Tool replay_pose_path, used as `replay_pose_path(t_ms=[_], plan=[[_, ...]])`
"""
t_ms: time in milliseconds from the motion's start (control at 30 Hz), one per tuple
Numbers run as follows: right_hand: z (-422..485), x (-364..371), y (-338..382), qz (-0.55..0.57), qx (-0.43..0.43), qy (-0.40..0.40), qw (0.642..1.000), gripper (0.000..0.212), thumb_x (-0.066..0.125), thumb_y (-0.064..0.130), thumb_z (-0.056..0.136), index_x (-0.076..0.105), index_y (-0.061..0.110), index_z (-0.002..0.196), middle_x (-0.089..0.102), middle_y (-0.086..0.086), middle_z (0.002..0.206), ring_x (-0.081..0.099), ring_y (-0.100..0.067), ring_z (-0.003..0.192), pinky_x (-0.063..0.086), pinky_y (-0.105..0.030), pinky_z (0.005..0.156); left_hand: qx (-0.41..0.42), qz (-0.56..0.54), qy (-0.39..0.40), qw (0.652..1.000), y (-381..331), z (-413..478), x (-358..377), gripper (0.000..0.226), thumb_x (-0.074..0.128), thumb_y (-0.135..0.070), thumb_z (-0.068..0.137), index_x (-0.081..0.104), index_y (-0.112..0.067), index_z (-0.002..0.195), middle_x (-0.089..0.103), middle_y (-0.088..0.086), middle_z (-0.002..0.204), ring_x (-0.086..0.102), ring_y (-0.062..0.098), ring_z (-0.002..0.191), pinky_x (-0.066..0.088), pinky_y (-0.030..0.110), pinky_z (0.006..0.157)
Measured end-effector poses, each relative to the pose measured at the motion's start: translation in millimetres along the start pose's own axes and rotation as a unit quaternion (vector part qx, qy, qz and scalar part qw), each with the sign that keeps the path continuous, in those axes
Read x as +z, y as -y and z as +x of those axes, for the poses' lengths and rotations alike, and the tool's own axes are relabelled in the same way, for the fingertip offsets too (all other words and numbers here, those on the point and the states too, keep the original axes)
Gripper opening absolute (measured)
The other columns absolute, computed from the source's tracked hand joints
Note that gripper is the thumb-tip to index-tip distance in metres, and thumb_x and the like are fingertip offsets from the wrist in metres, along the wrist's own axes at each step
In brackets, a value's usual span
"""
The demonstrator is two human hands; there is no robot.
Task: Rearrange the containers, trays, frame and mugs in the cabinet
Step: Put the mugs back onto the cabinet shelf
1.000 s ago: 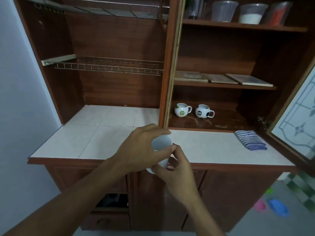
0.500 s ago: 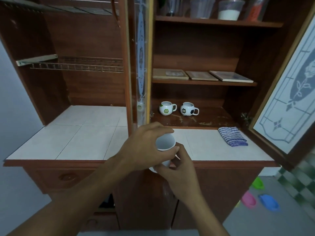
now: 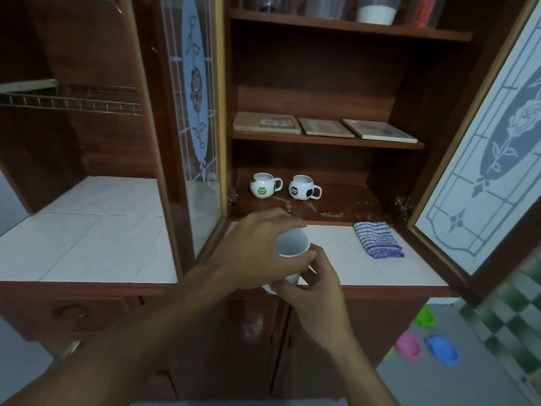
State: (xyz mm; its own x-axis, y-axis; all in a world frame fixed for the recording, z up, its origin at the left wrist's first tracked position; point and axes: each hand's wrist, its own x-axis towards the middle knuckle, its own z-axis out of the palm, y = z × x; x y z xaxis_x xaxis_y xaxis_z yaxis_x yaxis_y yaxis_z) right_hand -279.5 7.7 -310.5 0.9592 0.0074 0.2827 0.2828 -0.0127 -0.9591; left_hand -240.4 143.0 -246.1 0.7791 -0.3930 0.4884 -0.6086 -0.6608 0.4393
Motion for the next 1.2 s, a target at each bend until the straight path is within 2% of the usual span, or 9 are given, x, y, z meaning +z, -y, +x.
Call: replay_pose_path(t_ms=[67, 200, 433, 533, 667, 867, 1067, 1200], plan=[[6, -18, 1, -0.002, -0.004, 0.005, 1.000, 0.050, 0.080, -0.002, 0.072, 0.061, 0.021, 0.112, 0.070, 0.010, 0.106, 0.067, -0.011, 0.101, 0.056, -0.027, 0.074, -0.001, -0.008, -0.011, 1.000, -10, 9, 11, 0.061, 0.056, -0.064, 0.075, 0.067, -0.025, 0.120, 0.066, -0.013, 0.114, 0.059, 0.003, 0.104, 0.050, 0.029, 0.090], [16, -53, -1, -0.006, -0.003, 0.020, 1.000, 0.049, 0.079, -0.002, 0.073, 0.062, 0.023, 0.111, 0.069, 0.012, 0.105, 0.066, -0.009, 0.101, 0.055, -0.022, 0.075, -0.001, -0.005, -0.027, 1.000, -30, 26, 32, 0.054, 0.060, -0.058, 0.076, 0.068, -0.024, 0.117, 0.067, -0.014, 0.111, 0.059, 0.002, 0.101, 0.050, 0.024, 0.087], [38, -93, -6, -0.006, -0.002, 0.019, 1.000, 0.050, 0.079, 0.002, 0.075, 0.060, 0.027, 0.114, 0.069, 0.015, 0.107, 0.064, -0.007, 0.103, 0.053, -0.017, 0.074, -0.016, -0.022, -0.015, 1.000, -36, 63, 68, 0.062, 0.057, -0.063, 0.074, 0.067, -0.022, 0.120, 0.065, -0.012, 0.114, 0.059, 0.005, 0.105, 0.051, 0.035, 0.090], [52, -102, -14, -0.012, 0.000, 0.005, 1.000, 0.052, 0.080, 0.003, 0.075, 0.059, 0.026, 0.118, 0.068, 0.016, 0.109, 0.064, -0.007, 0.105, 0.053, -0.019, 0.076, -0.016, -0.019, -0.005, 1.000, -32, 79, 79, 0.062, 0.057, -0.064, 0.074, 0.066, -0.024, 0.120, 0.065, -0.012, 0.116, 0.058, 0.006, 0.107, 0.050, 0.036, 0.091], [67, -111, -20, -0.039, 0.002, -0.020, 0.999, 0.051, 0.081, 0.008, 0.075, 0.057, 0.036, 0.110, 0.065, 0.033, 0.101, 0.061, 0.008, 0.102, 0.048, -0.006, 0.070, -0.017, -0.025, 0.007, 1.000, -27, 99, 91, 0.059, 0.060, -0.061, 0.074, 0.066, -0.025, 0.121, 0.065, -0.012, 0.118, 0.058, 0.008, 0.109, 0.050, 0.038, 0.093], [91, -130, -28, -0.051, 0.003, -0.037, 0.998, 0.050, 0.083, 0.008, 0.072, 0.060, 0.035, 0.108, 0.068, 0.028, 0.100, 0.063, 0.005, 0.100, 0.048, -0.007, 0.072, -0.009, -0.028, 0.023, 0.999, -22, 127, 107, 0.054, 0.062, -0.056, 0.074, 0.066, -0.025, 0.119, 0.065, -0.013, 0.114, 0.057, 0.004, 0.104, 0.049, 0.029, 0.091], [127, -160, -44, -0.045, 0.012, -0.031, 0.998, 0.049, 0.082, 0.005, 0.073, 0.059, 0.033, 0.106, 0.068, 0.029, 0.098, 0.061, 0.010, 0.098, 0.046, -0.003, 0.069, -0.015, -0.018, 0.023, 0.999, -16, 166, 133, 0.056, 0.062, -0.058, 0.075, 0.065, -0.028, 0.122, 0.064, -0.014, 0.117, 0.057, 0.001, 0.105, 0.049, 0.026, 0.089], [151, -185, -55, -0.040, 0.017, -0.020, 0.999, 0.051, 0.082, 0.004, 0.073, 0.058, 0.031, 0.110, 0.069, 0.021, 0.102, 0.063, 0.006, 0.099, 0.049, -0.006, 0.070, -0.031, -0.017, 0.016, 0.999, -19, 191, 152, 0.052, 0.069, -0.052, 0.077, 0.064, -0.028, 0.123, 0.063, -0.014, 0.119, 0.055, 0.001, 0.106, 0.041, 0.015, 0.086]])
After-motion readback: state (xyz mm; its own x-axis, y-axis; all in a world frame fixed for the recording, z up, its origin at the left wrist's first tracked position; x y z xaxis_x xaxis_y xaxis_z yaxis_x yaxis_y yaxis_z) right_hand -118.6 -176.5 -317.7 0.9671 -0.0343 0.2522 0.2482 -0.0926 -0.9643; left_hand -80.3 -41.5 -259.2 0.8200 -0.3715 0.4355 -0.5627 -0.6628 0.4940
